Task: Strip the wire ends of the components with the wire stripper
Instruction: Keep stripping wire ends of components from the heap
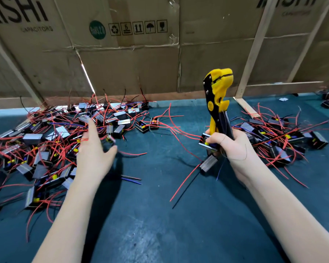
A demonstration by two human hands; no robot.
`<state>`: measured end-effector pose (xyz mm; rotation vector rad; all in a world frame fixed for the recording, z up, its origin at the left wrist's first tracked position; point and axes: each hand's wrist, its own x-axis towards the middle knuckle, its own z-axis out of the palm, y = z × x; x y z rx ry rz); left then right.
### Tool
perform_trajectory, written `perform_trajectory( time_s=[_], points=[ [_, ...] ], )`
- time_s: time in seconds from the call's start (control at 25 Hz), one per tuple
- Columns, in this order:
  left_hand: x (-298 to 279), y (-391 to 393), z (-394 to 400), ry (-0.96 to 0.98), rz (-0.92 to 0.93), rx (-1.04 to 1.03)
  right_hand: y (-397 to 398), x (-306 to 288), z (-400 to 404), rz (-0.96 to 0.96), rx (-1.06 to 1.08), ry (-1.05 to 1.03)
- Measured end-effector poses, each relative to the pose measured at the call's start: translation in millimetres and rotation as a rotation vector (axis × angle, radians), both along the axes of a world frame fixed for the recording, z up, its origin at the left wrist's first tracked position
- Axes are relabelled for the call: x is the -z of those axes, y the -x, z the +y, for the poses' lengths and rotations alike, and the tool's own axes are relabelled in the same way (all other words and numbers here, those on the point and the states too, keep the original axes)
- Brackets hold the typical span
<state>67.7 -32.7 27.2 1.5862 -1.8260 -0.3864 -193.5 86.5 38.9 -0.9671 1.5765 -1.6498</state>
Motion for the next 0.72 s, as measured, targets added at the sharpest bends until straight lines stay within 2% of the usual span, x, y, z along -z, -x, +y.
perform_trajectory(
  time_s=[0.08,0.16,0.24,0.32,0.4,0.48,0.52,0.56,0.64,0.72],
  points=[
    [-2,-10,-2,0.029,-0.156,-0.107,-1,3,-1,0.012,0.018,-0.036],
    [-6,-14,0,0.127,-0.214,-0.194,-1,5,-1,0.077,0.042,-0.044],
    [-10,-15,2,0.146,-0.263,-0.207,-1,4,-1,0.105,0.059,-0.023],
    [-15,-12,4,0.154,-0.142,-0.156,3,2,-1,0.057,0.065,0.003],
    [-18,-1,14,0.382,0.082,-0.077,6,-3,1,-0.021,0.051,0.018],
    [-21,15,29,0.658,0.141,0.057,11,-7,2,-0.113,0.011,0.029],
    [-20,25,37,0.705,0.150,0.206,13,-9,3,-0.190,-0.032,0.032],
    [-17,36,47,0.649,0.186,0.377,14,-11,5,-0.280,-0.088,0.033],
    [-10,56,67,0.332,0.340,0.647,13,-17,8,-0.460,-0.233,0.043],
    [-6,70,79,0.036,0.546,0.787,3,-19,12,-0.534,-0.365,0.018]
  ],
)
